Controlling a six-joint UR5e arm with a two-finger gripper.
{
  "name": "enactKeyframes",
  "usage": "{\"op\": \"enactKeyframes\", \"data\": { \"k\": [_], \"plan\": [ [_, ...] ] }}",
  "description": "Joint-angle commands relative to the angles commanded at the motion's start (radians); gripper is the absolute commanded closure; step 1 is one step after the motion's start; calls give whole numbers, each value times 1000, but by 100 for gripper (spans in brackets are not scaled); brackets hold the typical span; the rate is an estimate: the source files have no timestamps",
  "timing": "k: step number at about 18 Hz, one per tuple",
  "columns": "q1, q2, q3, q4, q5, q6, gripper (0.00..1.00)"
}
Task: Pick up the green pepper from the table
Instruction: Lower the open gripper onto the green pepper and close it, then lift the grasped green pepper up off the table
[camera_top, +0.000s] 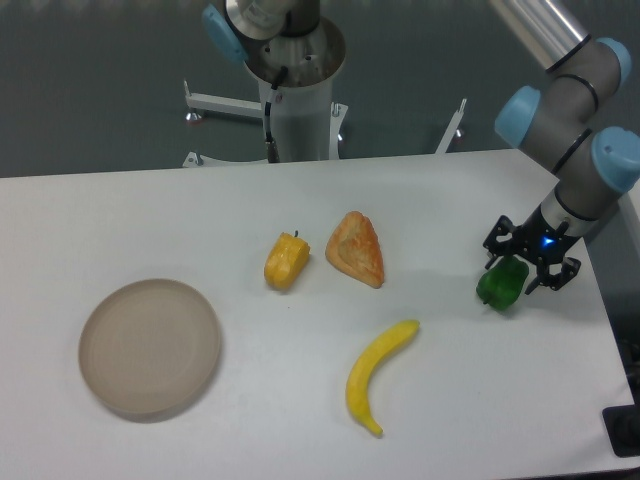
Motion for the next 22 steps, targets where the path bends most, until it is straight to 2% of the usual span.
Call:
{"op": "enactKeyframes", "data": {
  "k": [5, 9, 16, 19, 22],
  "plan": [
    [0, 8, 20, -6, 2, 0, 67],
    [-32, 43, 52, -12, 11, 18, 67],
    [-112, 113, 101, -15, 104, 41, 67],
    [-172, 121, 112, -15, 214, 54, 67],
    [-179, 124, 112, -15, 216, 54, 67]
  ]
}}
